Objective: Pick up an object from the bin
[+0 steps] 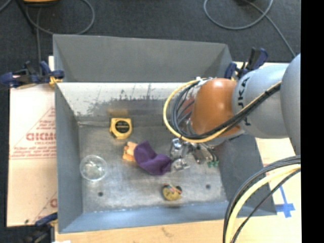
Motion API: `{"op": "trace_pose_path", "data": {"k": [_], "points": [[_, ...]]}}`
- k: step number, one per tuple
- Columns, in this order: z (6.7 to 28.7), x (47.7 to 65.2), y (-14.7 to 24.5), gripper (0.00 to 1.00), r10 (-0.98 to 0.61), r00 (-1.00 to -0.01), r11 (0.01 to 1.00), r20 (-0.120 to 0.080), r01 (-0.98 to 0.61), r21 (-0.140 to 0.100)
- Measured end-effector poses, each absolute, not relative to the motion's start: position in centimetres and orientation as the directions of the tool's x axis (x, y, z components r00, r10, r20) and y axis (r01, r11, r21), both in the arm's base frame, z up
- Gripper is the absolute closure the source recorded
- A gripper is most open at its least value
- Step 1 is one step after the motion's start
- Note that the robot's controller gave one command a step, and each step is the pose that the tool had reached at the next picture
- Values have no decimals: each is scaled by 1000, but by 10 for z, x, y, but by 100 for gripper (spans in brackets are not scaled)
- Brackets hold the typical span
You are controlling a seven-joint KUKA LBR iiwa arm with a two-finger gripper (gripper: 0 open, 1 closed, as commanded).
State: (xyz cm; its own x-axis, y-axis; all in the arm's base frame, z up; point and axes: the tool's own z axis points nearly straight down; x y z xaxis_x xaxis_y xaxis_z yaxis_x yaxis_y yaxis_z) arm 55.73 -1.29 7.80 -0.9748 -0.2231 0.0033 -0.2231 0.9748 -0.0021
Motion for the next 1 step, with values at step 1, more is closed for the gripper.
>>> {"op": "trace_pose_path", "data": {"k": [1], "points": [[230,562,7,100,-231,-973,973,-5,-231,-2]]}}
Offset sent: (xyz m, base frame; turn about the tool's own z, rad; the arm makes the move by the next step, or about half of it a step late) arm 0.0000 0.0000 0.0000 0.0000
